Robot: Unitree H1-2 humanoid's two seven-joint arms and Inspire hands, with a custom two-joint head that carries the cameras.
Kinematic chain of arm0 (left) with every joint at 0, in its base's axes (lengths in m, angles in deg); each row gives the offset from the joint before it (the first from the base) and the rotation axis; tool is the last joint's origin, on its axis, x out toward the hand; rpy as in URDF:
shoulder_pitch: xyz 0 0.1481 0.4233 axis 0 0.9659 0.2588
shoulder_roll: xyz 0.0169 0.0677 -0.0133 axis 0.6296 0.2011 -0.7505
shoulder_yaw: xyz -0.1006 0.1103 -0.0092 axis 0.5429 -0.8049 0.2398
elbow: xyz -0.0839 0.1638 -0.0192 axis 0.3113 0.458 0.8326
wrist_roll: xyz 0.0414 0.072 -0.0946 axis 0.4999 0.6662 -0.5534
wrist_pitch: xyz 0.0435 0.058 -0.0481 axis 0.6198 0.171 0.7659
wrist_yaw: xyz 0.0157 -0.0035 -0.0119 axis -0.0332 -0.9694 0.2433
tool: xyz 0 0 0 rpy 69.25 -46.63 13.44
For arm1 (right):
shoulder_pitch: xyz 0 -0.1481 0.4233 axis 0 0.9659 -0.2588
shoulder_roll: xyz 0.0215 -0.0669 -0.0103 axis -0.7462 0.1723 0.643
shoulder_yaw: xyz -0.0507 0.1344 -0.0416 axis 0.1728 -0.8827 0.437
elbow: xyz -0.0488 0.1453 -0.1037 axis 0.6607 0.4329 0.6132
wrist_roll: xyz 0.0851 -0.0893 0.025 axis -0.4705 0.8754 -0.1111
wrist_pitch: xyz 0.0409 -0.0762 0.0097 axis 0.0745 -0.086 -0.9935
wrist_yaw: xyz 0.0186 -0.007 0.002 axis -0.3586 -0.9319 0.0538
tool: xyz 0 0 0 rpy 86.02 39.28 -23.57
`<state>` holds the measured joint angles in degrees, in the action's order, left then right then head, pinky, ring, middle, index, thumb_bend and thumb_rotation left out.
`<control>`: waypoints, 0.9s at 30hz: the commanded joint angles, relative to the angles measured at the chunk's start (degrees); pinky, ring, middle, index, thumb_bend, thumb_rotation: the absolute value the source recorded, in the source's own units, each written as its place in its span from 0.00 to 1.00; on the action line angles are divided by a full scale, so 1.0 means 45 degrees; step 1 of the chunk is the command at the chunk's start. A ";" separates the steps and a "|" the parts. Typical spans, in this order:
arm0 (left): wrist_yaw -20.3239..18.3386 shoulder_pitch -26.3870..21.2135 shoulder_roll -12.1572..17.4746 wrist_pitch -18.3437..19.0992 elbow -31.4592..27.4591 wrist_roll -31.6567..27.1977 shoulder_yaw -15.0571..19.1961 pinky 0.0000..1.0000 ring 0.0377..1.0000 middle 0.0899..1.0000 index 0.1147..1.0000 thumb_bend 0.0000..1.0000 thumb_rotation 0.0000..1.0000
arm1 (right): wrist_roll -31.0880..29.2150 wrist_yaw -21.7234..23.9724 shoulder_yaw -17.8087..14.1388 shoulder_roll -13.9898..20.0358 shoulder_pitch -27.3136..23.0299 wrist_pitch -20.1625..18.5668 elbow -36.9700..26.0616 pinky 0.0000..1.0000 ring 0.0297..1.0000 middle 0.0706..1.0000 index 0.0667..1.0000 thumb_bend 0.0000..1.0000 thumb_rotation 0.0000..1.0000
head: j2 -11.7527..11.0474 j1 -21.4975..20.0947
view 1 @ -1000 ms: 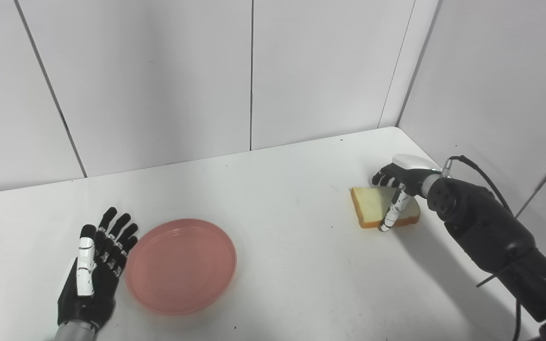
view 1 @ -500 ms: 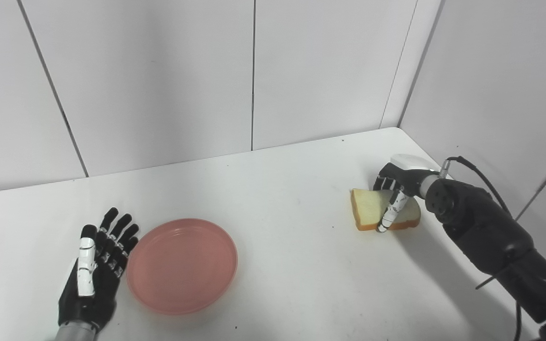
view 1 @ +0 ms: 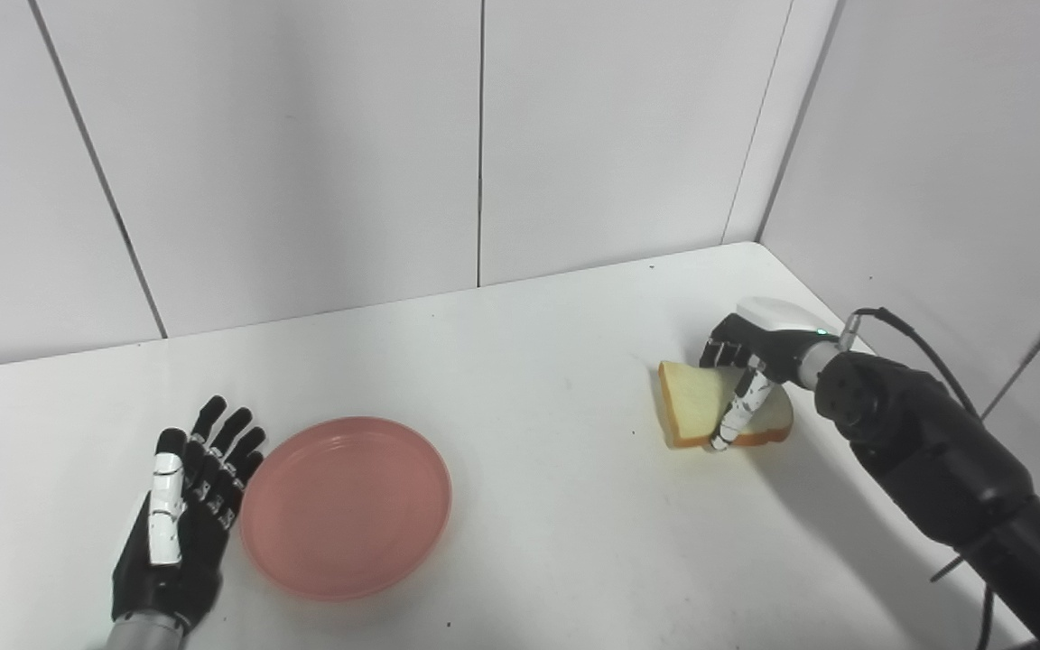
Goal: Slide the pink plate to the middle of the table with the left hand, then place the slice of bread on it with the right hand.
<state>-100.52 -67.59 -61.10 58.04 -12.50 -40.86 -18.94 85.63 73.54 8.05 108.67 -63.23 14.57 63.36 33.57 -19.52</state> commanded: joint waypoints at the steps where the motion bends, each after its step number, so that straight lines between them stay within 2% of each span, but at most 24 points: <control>1: -0.0048 -0.0216 -0.0025 -0.0260 -0.0400 0.0039 -0.0071 0.97 0.93 0.93 0.93 0.70 0.96 | -0.0252 -0.0264 -0.0778 0.0437 -0.0278 -0.0056 -0.0858 0.48 0.57 0.50 0.43 0.52 0.00 | 0.0042 0.0161; 5: 0.0051 -0.0181 -0.0094 -0.0249 -0.0531 0.0162 -0.0137 0.96 0.93 0.94 0.93 0.70 0.97 | -0.1290 -0.0181 -0.1733 0.0195 -0.0137 0.0003 -0.1671 0.52 0.58 0.49 0.43 0.52 0.00 | 0.0093 0.0617; 7: 0.0123 -0.0157 -0.0156 -0.0231 -0.0555 0.0247 -0.0184 0.96 0.93 0.94 0.92 0.70 0.97 | -0.1644 -0.0158 -0.1970 0.0038 -0.0138 -0.0055 -0.1941 0.52 0.58 0.47 0.44 0.53 0.00 | 0.0131 0.0822; 9: 0.0165 -0.0124 -0.0217 -0.0202 -0.0588 0.0303 -0.0236 0.97 0.94 0.94 0.93 0.70 0.98 | -0.2019 -0.0174 -0.2108 -0.0116 -0.0185 0.0133 -0.2040 0.41 0.48 0.46 0.44 0.53 0.00 | 0.0168 0.0966; 10: 0.0192 -0.0109 -0.0253 -0.0178 -0.0603 0.0329 -0.0243 0.97 0.94 0.94 0.93 0.70 0.98 | -0.2180 -0.0165 -0.2133 -0.0173 -0.0223 0.0187 -0.2077 0.40 0.47 0.45 0.45 0.53 0.00 | 0.0187 0.1063; 13: 0.0319 -0.0078 -0.0347 -0.0050 -0.0718 0.0428 -0.0272 0.98 0.94 0.94 0.93 0.70 0.99 | -0.2349 -0.0179 -0.2021 -0.0259 -0.0338 0.0215 -0.2267 0.31 0.37 0.38 0.47 0.53 0.00 | 0.0221 0.1290; 17: 0.0440 -0.0085 -0.0428 -0.0068 -0.0722 0.0455 -0.0300 0.98 0.94 0.94 0.92 0.71 0.98 | -0.2508 -0.0194 -0.1808 -0.0493 -0.0557 0.0302 -0.2571 0.23 0.30 0.35 0.47 0.52 0.00 | 0.0238 0.1551; 22: 0.0582 -0.0120 -0.0535 -0.0108 -0.0761 0.0486 -0.0316 0.96 0.94 0.93 0.92 0.72 0.97 | -0.2624 -0.0157 -0.1520 -0.0822 -0.0763 0.0102 -0.2929 0.22 0.29 0.35 0.47 0.52 0.00 | 0.0281 0.1973; 25: 0.0647 -0.0155 -0.0566 -0.0151 -0.0805 0.0548 -0.0347 0.95 0.94 0.93 0.92 0.72 0.98 | -0.2444 -0.0031 -0.1301 -0.0948 -0.0893 -0.0067 -0.3163 0.27 0.35 0.37 0.47 0.53 0.00 | 0.0341 0.2403; 27: 0.0706 -0.0178 -0.0584 -0.0296 -0.0816 0.0648 -0.0375 0.94 0.93 0.93 0.92 0.72 0.98 | -0.2515 -0.0032 -0.1120 -0.1109 -0.0992 -0.0005 -0.3311 0.24 0.32 0.40 0.46 0.53 0.00 | 0.0368 0.2602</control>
<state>-97.55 -66.73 -63.50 58.24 -14.14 -38.29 -20.47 74.05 74.02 3.36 103.30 -64.72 14.43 51.12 35.16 -8.79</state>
